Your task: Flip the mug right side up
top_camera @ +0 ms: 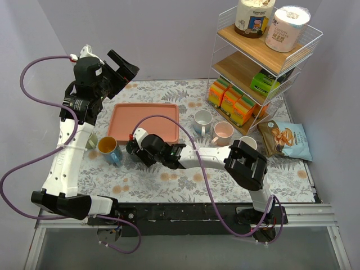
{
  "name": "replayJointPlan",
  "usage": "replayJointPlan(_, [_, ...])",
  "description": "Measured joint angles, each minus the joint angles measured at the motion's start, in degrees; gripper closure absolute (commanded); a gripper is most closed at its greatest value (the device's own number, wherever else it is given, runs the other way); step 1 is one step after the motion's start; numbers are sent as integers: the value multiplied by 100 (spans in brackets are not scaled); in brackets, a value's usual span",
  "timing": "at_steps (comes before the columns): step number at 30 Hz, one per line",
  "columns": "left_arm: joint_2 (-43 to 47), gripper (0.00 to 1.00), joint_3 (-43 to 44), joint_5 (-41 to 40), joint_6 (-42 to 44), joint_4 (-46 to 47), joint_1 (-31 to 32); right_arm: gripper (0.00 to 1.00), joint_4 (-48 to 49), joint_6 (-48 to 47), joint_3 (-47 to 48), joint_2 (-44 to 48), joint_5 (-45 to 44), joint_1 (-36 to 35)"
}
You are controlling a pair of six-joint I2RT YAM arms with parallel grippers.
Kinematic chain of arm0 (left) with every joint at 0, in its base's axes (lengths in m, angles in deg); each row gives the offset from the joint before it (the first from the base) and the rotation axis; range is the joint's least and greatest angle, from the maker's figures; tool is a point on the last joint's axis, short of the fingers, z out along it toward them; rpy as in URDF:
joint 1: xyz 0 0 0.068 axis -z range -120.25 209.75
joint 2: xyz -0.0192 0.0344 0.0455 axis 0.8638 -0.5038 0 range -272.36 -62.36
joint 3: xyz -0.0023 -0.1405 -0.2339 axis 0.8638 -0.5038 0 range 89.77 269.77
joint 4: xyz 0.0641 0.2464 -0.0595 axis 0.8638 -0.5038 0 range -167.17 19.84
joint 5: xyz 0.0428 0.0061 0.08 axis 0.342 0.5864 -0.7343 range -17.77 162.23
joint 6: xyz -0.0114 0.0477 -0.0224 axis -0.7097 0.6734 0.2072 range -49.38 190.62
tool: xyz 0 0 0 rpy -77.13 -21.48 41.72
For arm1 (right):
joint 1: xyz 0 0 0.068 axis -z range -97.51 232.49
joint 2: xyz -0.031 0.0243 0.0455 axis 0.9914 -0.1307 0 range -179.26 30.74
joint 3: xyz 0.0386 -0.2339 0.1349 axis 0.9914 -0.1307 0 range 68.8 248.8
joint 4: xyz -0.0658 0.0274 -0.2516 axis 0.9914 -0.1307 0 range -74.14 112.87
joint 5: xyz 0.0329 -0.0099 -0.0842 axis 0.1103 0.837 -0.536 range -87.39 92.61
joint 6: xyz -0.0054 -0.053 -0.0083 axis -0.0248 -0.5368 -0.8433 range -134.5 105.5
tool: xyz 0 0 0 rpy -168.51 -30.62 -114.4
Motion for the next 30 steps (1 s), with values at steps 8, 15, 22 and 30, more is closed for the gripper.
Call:
replayJointPlan(8, [15,2,-114,81,151,138,0,7,-251,-33,-4,94,-170,-17])
replayJointPlan(15, [116,2,-356,-92,321,131,0,2,-787,-94,101,876,85,0])
replayJointPlan(22, [463,2,-745,-459,431,31,0,1,-1226,367,37,2704,387,813])
replayJointPlan(30, [490,2,-743,-898,525,-162,0,1,-1884,131,-20,4041,-330,2264])
